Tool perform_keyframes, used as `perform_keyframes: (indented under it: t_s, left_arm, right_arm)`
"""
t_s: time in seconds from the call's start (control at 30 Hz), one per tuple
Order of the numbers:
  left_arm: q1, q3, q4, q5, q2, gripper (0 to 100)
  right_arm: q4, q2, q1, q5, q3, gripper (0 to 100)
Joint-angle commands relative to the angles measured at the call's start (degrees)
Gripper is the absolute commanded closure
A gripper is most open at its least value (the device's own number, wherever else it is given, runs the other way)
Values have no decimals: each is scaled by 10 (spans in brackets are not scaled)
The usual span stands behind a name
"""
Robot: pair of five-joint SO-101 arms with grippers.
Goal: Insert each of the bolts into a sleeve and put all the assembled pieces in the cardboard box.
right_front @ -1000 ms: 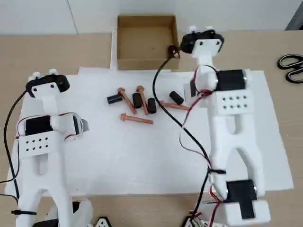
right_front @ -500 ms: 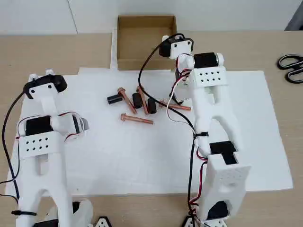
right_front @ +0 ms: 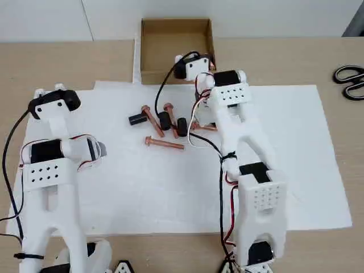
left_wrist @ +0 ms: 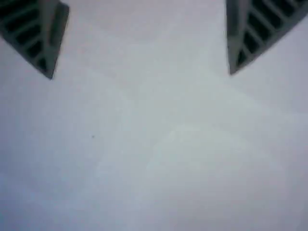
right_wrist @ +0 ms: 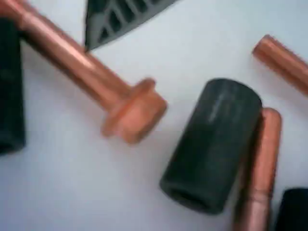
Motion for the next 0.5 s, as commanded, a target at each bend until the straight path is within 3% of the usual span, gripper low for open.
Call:
perform_keyframes:
  t_s: [0.0, 0.47]
  left_arm:
    - [-2, -2, -6, 4, -5, 778]
    - [-2, 13, -10, 4, -7, 778]
  right_arm:
    - [-22, 0, -3, 10, -28, 790]
    - [-80, 54, 2, 23, -28, 790]
